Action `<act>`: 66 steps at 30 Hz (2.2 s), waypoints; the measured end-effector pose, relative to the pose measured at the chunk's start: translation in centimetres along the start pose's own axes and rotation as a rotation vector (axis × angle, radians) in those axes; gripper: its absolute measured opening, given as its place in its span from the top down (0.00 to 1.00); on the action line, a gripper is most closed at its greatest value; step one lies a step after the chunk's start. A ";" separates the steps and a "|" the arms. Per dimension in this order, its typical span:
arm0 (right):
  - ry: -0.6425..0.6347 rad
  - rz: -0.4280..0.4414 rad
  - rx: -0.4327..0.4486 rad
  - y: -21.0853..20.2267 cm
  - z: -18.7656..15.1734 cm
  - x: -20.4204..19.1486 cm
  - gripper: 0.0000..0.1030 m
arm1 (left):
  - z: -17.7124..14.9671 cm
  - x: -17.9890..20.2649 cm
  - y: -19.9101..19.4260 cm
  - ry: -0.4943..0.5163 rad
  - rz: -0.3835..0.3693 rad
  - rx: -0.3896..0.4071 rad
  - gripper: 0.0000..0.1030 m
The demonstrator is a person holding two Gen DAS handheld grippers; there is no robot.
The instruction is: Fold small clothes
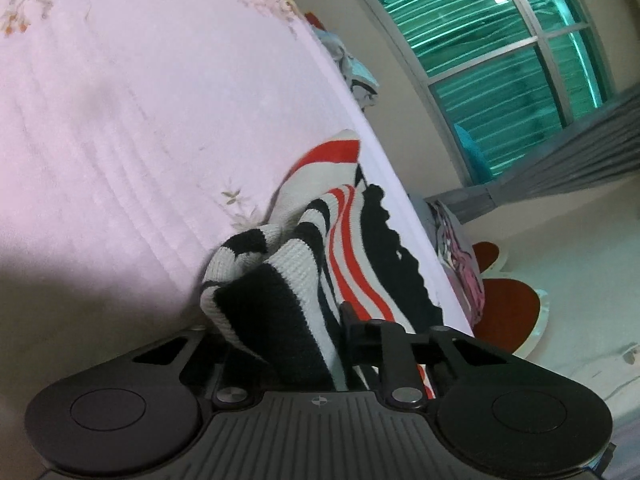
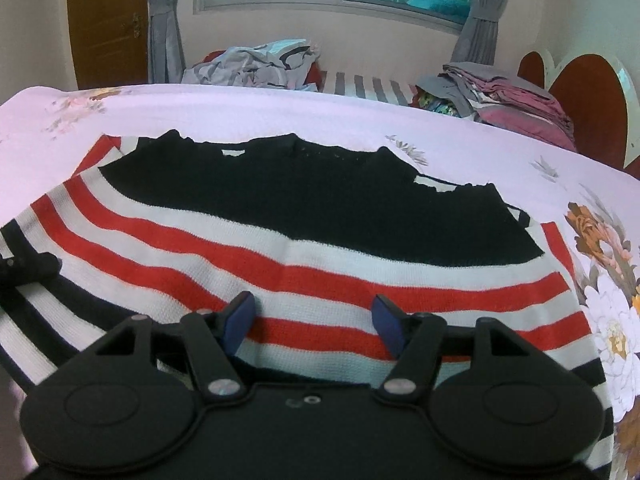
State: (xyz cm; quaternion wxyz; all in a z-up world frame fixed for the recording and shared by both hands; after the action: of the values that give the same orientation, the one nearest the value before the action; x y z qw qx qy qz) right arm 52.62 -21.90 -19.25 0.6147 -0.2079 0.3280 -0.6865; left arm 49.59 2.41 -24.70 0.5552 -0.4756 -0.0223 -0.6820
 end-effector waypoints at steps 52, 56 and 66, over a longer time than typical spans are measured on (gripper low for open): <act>0.420 0.314 -0.139 -2.8 3.8 16.5 0.78 | -4.7 20.3 -1.3 0.810 -0.029 -0.083 0.27; 0.302 0.259 0.012 -5.6 5.4 16.4 0.79 | -5.5 21.2 0.4 0.831 -0.052 -0.084 0.27; 0.389 0.193 -0.043 -3.1 2.6 20.0 0.77 | -8.2 22.4 3.1 0.915 -0.039 -0.129 0.25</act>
State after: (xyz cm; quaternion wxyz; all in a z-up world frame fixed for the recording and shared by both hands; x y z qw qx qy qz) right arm 49.01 -41.91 -17.60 0.5982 -0.0521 0.4732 -0.6446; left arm 48.43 -19.84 -15.58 0.4643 -0.1585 0.2585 -0.8322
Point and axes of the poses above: each gripper's, at about its wrist camera, not at the fingertips, and y roughly the way its jaws point, x to its right, z to its top, the point moved 4 cm from there along y, roughly the way its jaws point, and after that the axes turned 15 degrees about y, right-handed, at the moved point
